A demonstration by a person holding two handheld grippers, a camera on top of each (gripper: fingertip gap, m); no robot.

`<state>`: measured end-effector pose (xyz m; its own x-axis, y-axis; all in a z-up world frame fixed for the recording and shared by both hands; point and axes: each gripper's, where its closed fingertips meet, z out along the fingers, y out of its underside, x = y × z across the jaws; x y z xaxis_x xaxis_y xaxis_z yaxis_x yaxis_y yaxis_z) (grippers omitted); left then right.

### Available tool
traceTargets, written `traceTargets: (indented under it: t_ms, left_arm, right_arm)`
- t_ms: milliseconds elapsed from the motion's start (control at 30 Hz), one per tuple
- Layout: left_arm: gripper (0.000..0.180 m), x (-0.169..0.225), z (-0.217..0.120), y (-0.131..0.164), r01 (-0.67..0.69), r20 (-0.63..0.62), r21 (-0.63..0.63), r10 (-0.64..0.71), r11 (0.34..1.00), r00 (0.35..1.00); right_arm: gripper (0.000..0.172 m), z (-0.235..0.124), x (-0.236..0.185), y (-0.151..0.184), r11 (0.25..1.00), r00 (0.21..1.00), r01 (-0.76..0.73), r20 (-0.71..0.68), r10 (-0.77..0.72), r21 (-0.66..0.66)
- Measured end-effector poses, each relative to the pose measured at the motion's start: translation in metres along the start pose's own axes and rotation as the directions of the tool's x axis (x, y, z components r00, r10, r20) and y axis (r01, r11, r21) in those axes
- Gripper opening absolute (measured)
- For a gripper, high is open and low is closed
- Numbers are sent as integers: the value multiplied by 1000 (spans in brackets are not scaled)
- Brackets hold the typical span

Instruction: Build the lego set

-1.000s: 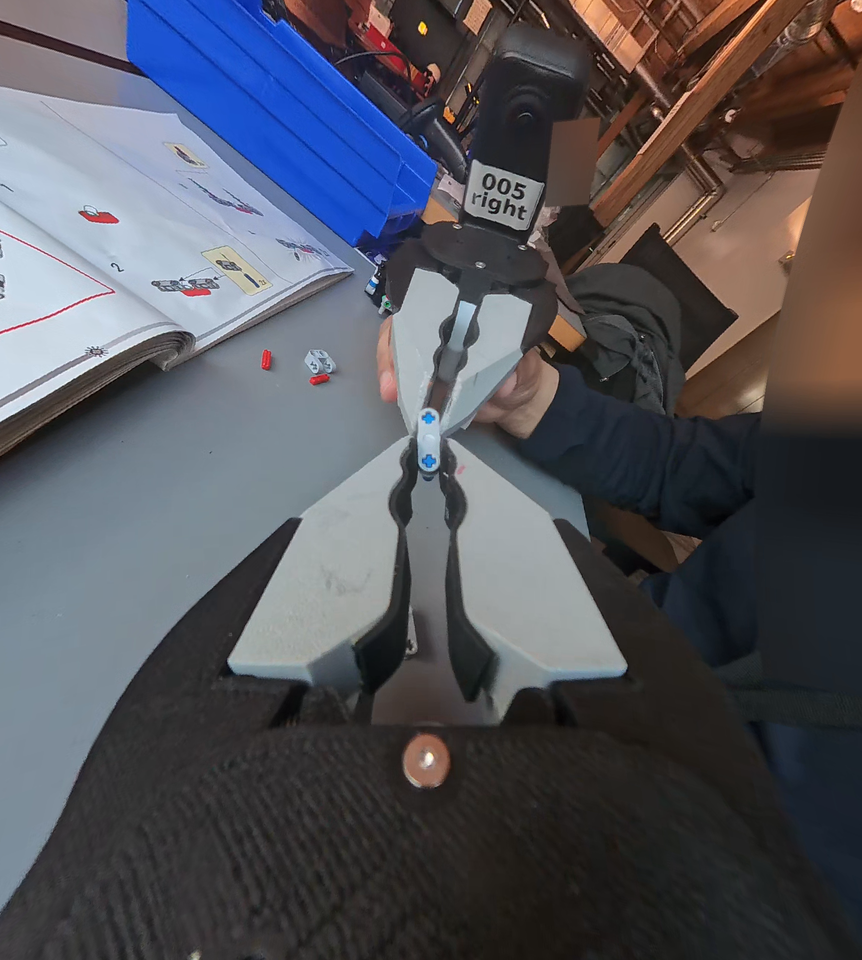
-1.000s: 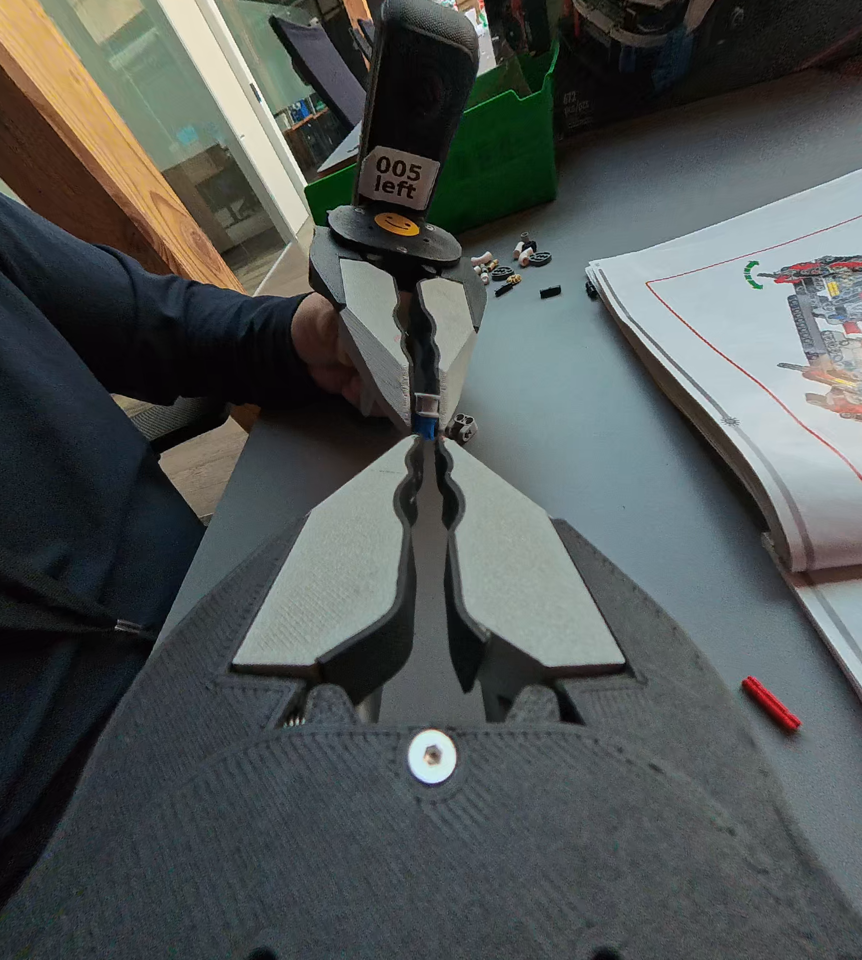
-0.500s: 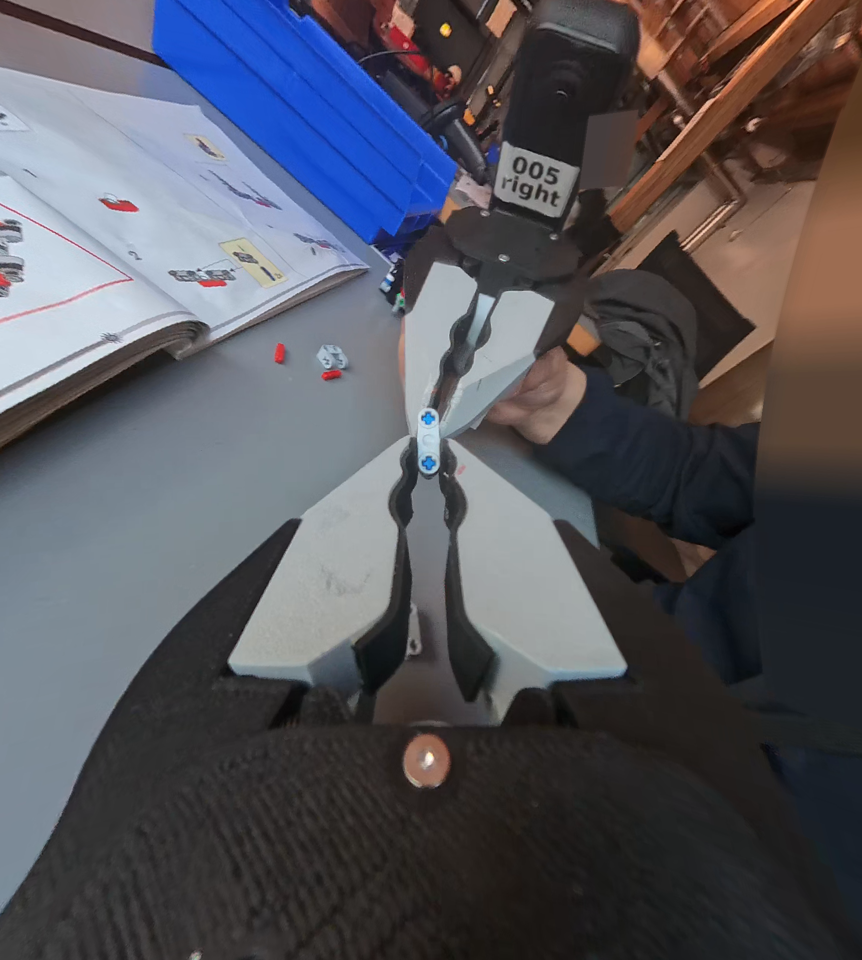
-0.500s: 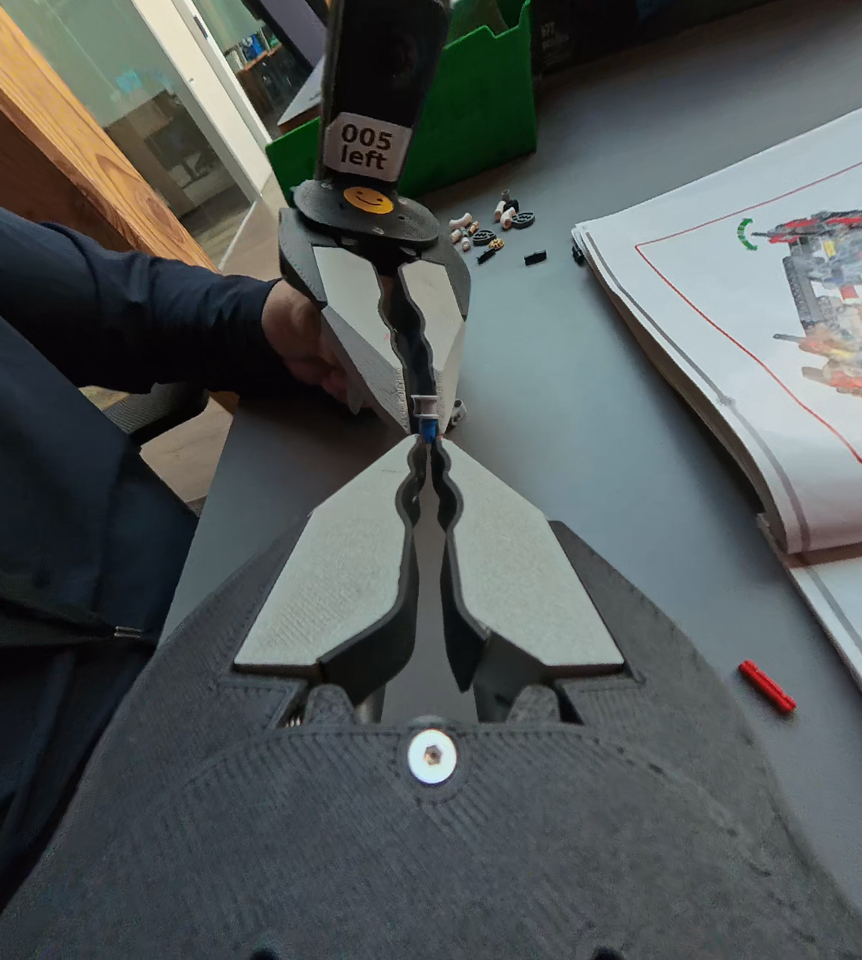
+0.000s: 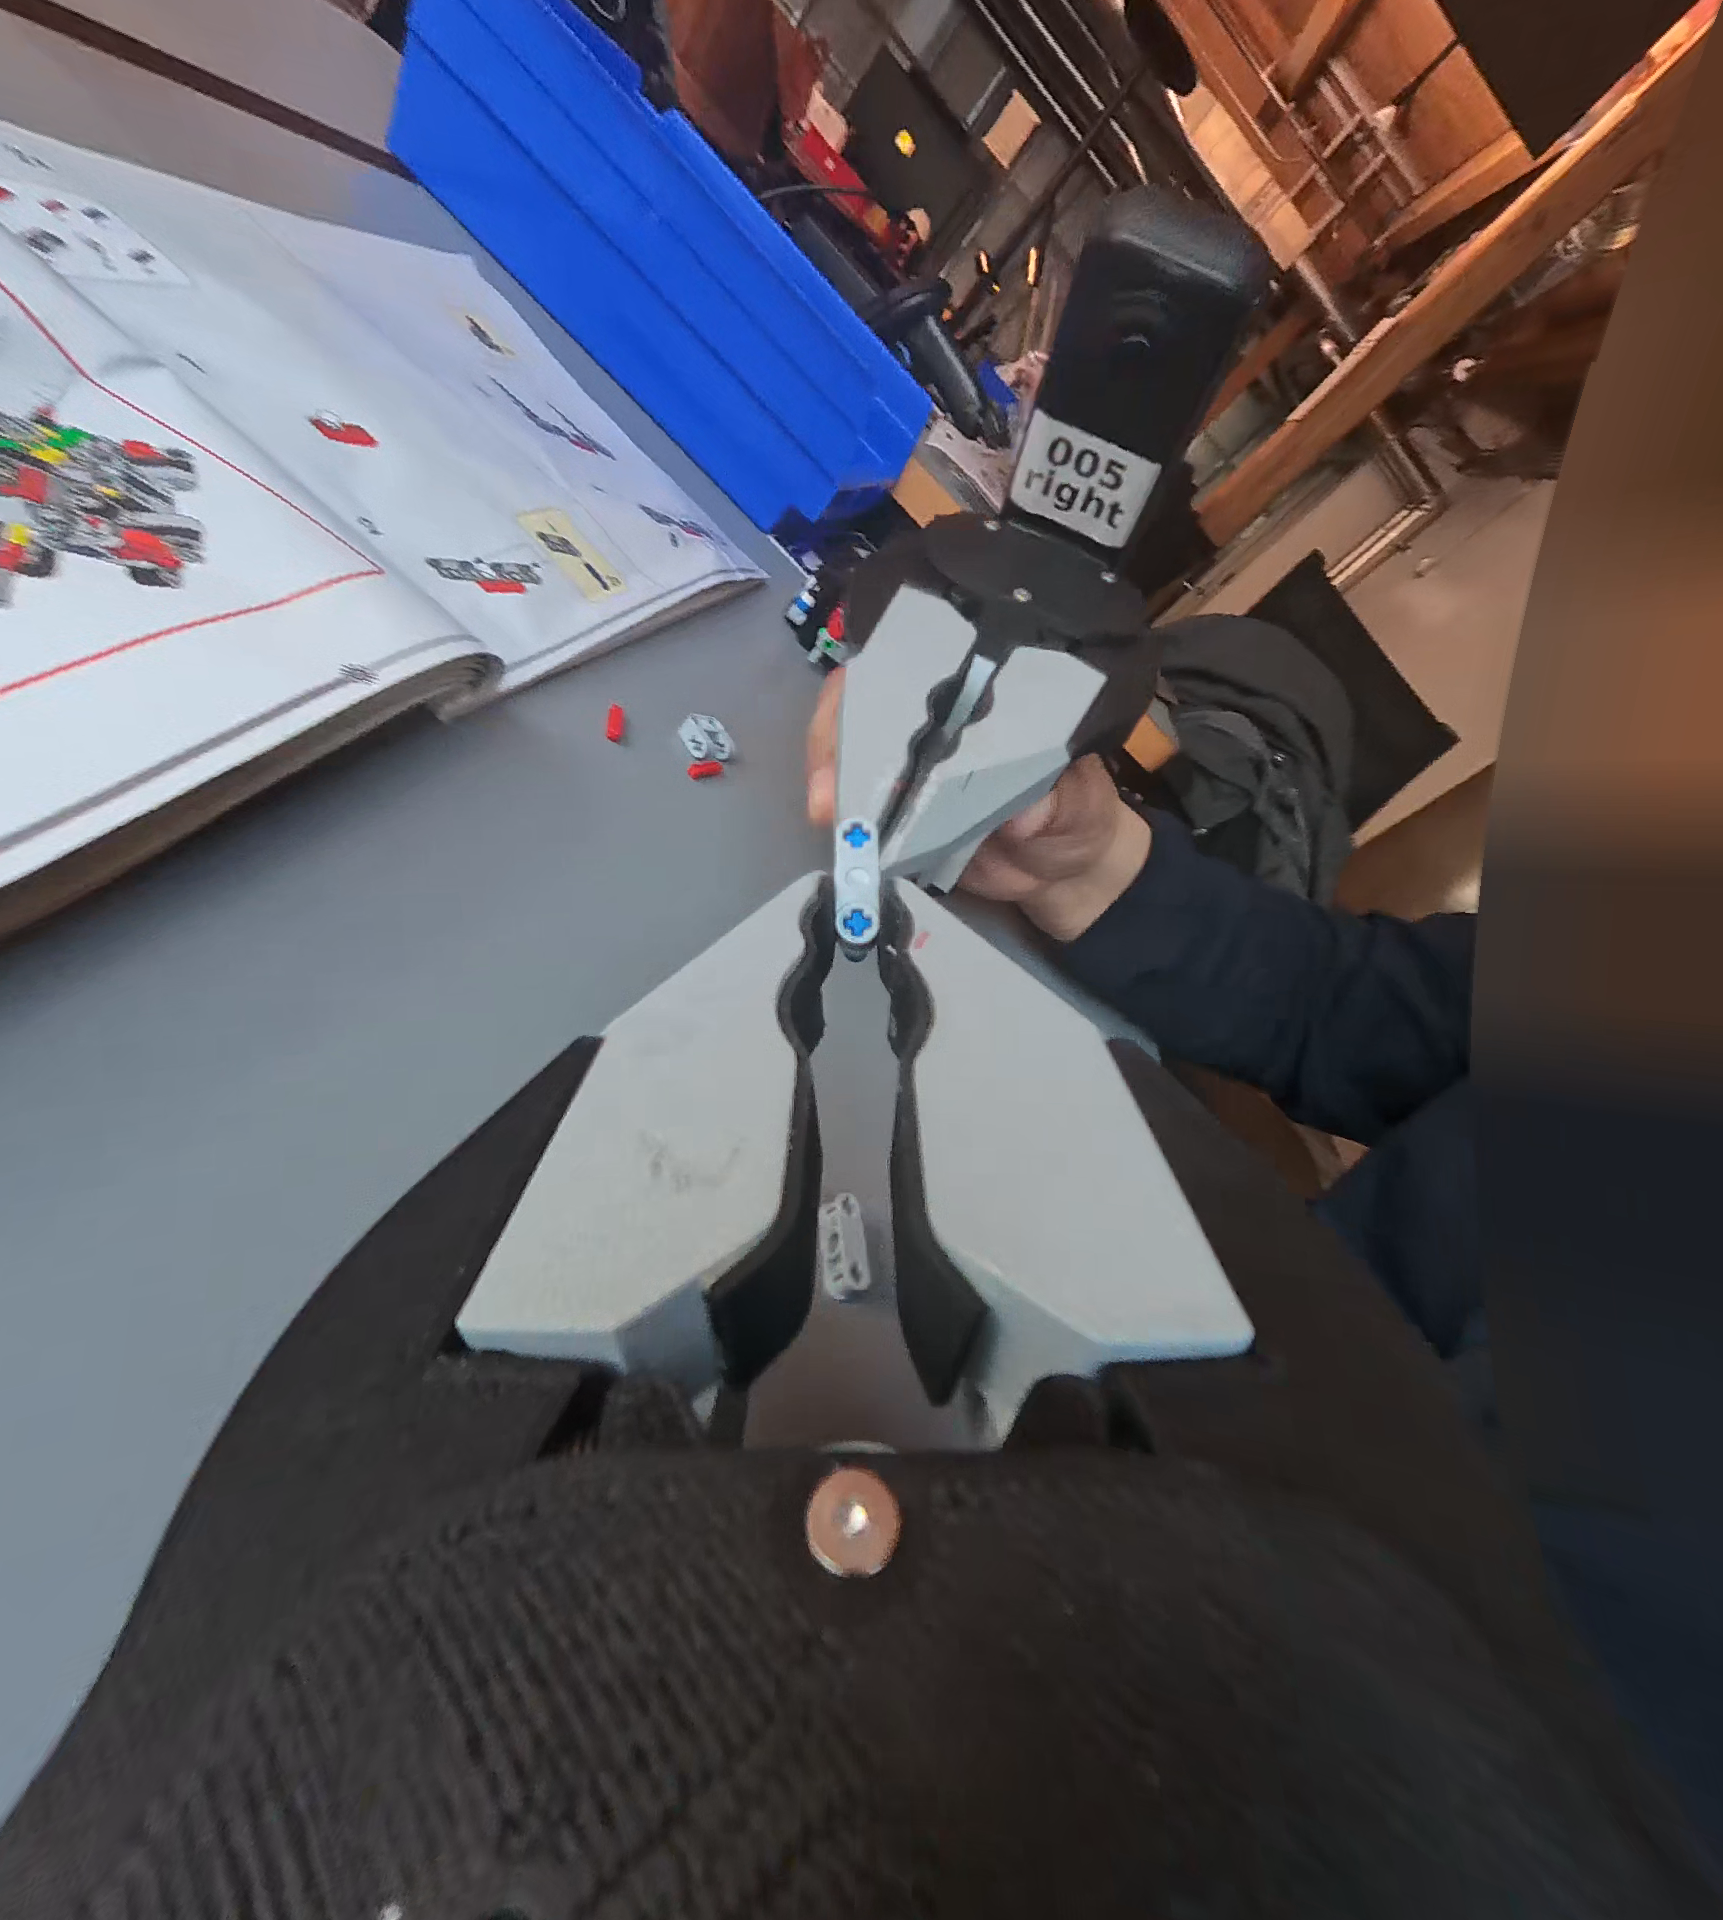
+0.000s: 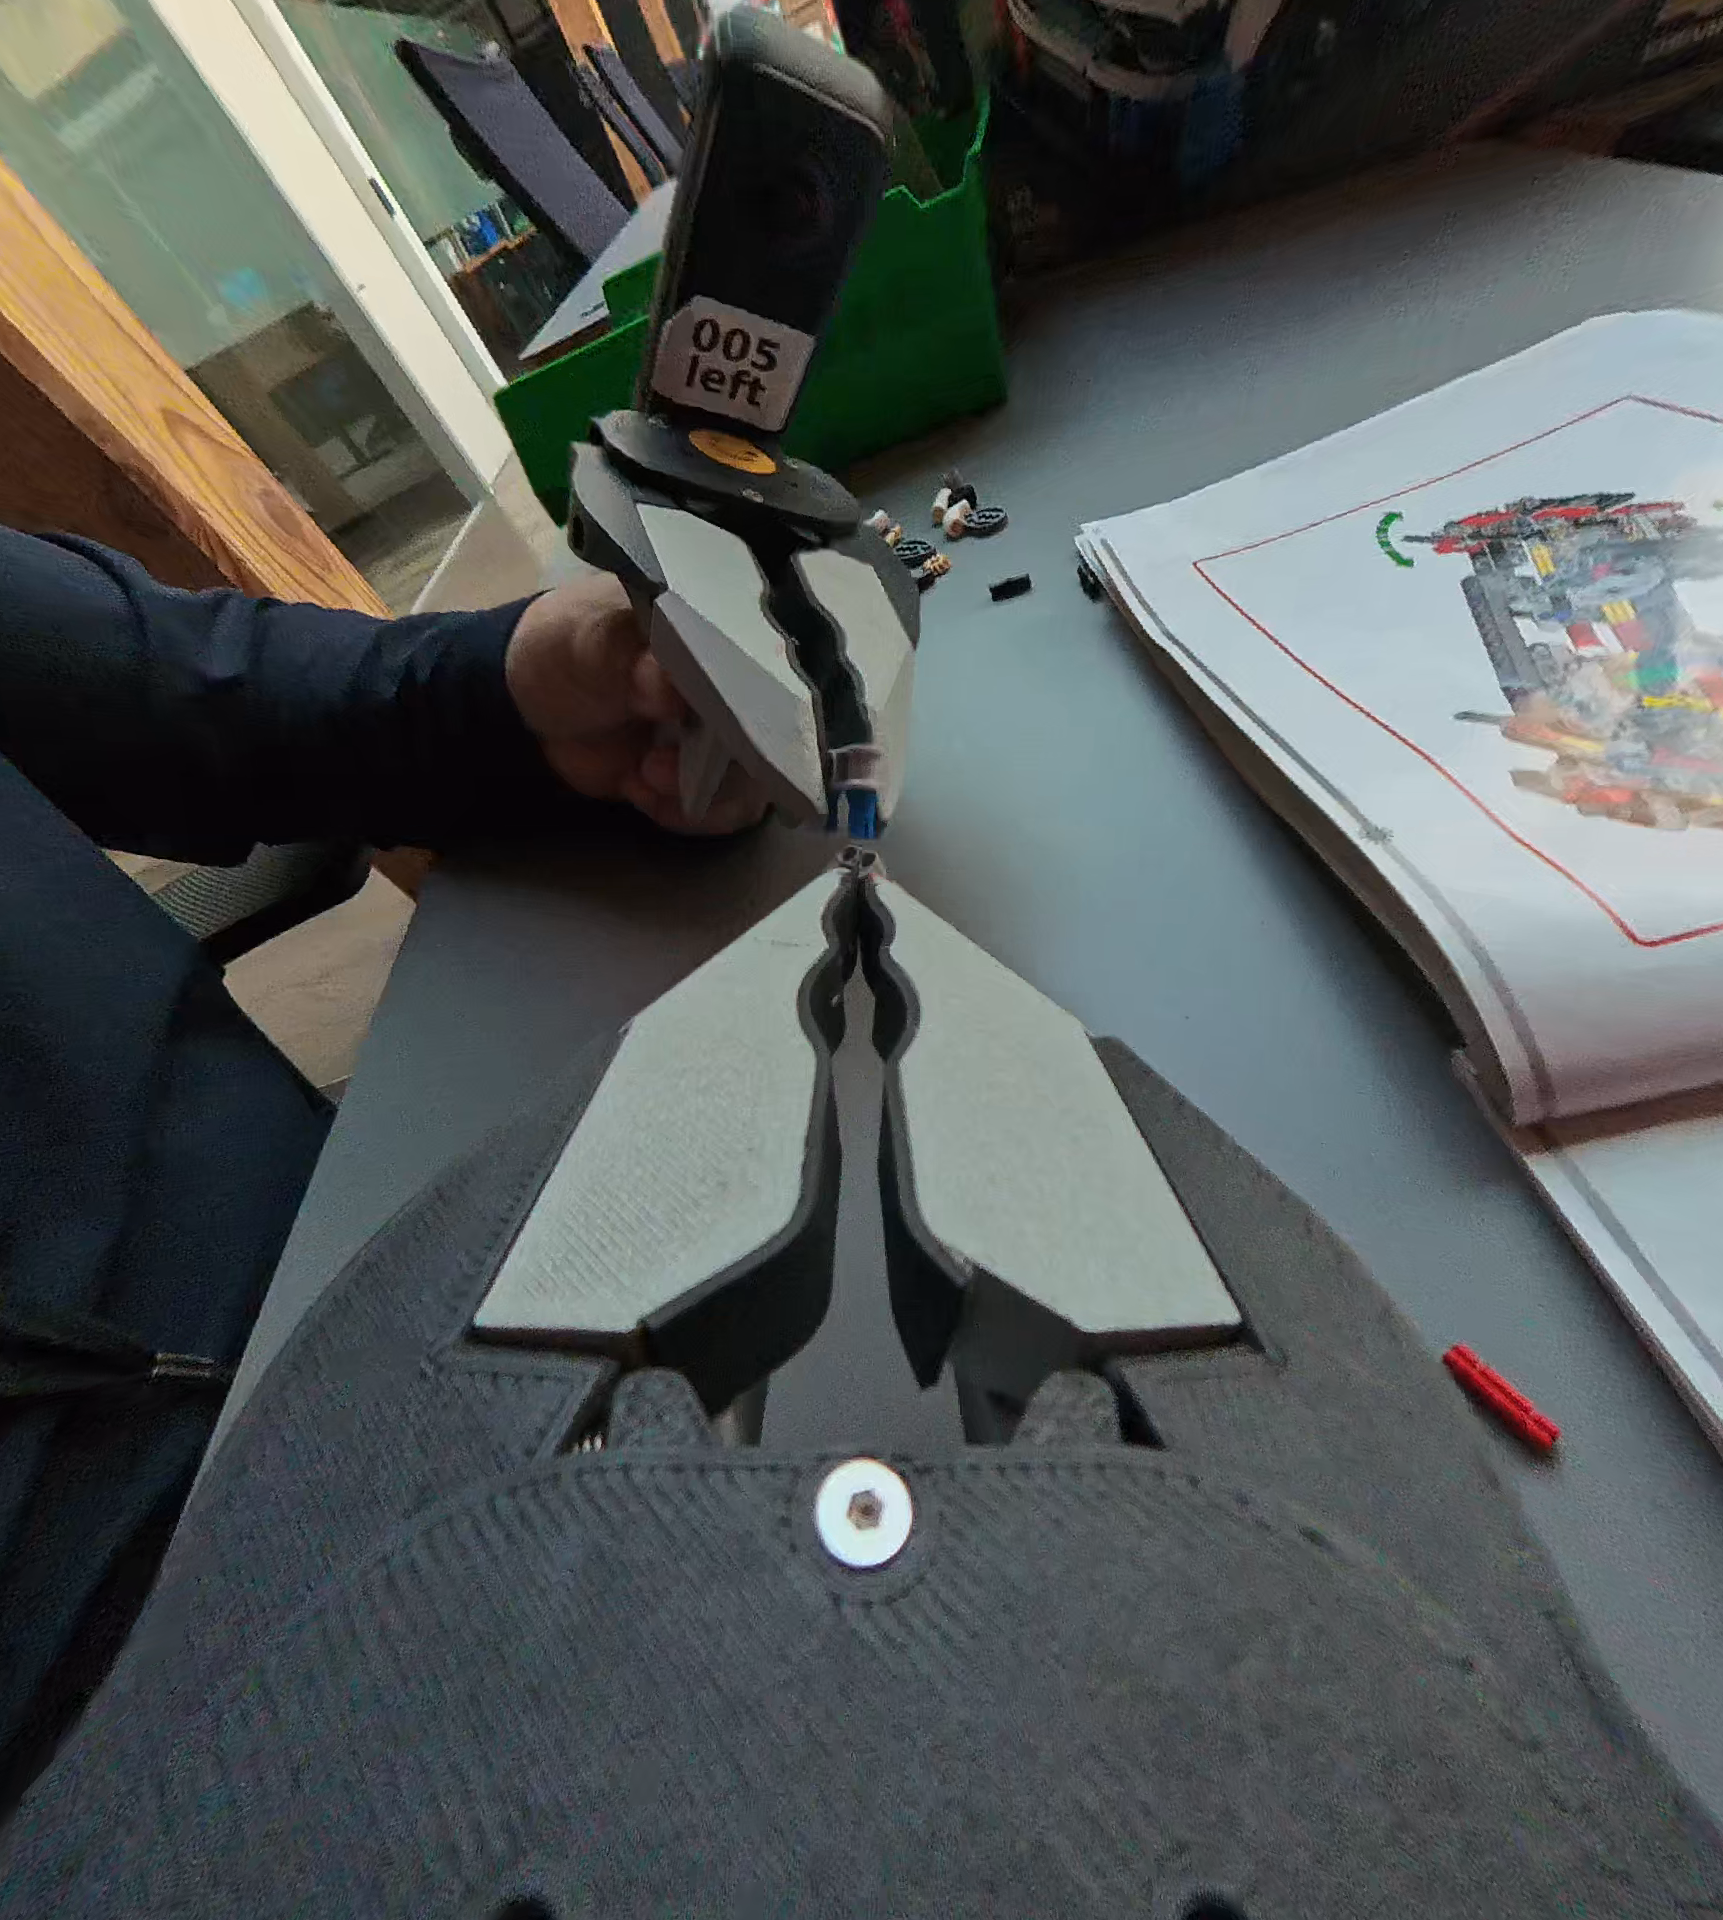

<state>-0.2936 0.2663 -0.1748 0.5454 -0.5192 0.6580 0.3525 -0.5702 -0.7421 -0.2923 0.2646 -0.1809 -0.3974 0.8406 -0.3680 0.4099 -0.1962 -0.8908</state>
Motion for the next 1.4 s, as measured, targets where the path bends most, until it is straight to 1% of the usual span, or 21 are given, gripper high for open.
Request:
traceTargets:
  t_ms: [133,167,200,333,533,567,600,633,667,700,767,800,867,933,967,1033,1067,1133,1233,1300,1400]
  left_arm:
    - [6,4,5,3,1,-12,-19,-1,1000,1000]
    - [5,4,6,4,-2,-13,-18,2,1000,1000]
    - [5,5,6,4,-2,-14,-22,2,1000,1000]
    - [5,7,8,6,-3,-24,-31,3,1000,1000]
    - [6,12,8,5,4,-59,-25,-5,1000,998]
    - [6,12,8,5,-46,-38,-28,45,999,998]
    - [5,13,7,2,-139,-10,-27,138,990,990]
    - [5,11,6,-1,-257,52,-43,260,965,964]
    - [5,9,4,-3,-404,132,-82,412,911,902]
    - [5,7,4,-4,-553,202,-141,571,821,796]
    - [5,10,6,0,-764,246,-266,807,589,537]
    - [5,8,7,1,-810,264,-329,871,485,415]
    - [6,7,7,0,-846,277,-414,932,336,234]
    - [5,10,4,-8,-860,278,-491,961,140,-3]
    - [5,11,3,-9,-846,259,-532,958,36,-122]
    - [5,14,7,-4,-806,199,-579,937,-123,-286]
    - [5,13,10,-1,-779,176,-603,925,-169,-337]
    - [5,13,12,1,-741,148,-630,900,-233,-409]
    - [5,14,13,-1,-718,146,-647,882,-257,-448]
    - [6,14,13,-3,-735,172,-636,885,-237,-433]
    - [8,6,14,-3,-742,184,-650,915,-161,-360]
  right_arm:
    - [0,0,-5,-2,1000,999,-5,43,5,9]
    - [10,1,-4,-1,1000,999,-19,47,19,5]
    - [10,1,-5,-1,1000,998,-27,51,27,-2]
    - [0,1,-5,-2,1000,999,17,34,-17,-3]
    - [5,-1,-8,-4,999,996,-29,79,27,25]
    - [12,-1,-3,-2,998,996,-66,66,64,15]
    - [4,-3,3,3,993,992,-118,45,119,-17]
    - [7,-6,4,7,987,986,-156,51,158,-29]
    - [3,-9,0,6,980,976,-196,92,196,-9]
    - [0,-11,-6,2,970,959,-241,159,234,20]
    - [6,-14,-15,-5,944,917,-326,261,302,56]
    - [9,-14,-16,-6,933,901,-356,283,328,55]
    - [16,-12,-15,-5,919,884,-391,295,362,47]
    - [25,-10,-18,-7,899,854,-436,335,399,39]
    - [23,-9,-21,-8,887,833,-460,362,418,34]
    - [21,-8,-22,-11,871,812,-489,387,436,46]
    - [24,-7,-23,-12,865,803,-500,399,442,48]
    - [16,-6,-20,-10,864,812,-501,374,449,49]
    - [7,-8,-17,-14,853,811,-513,376,448,91]
    - [2,-12,-15,-17,848,814,-515,380,440,120]
    - [0,-11,-14,-16,875,856,-462,329,398,145]
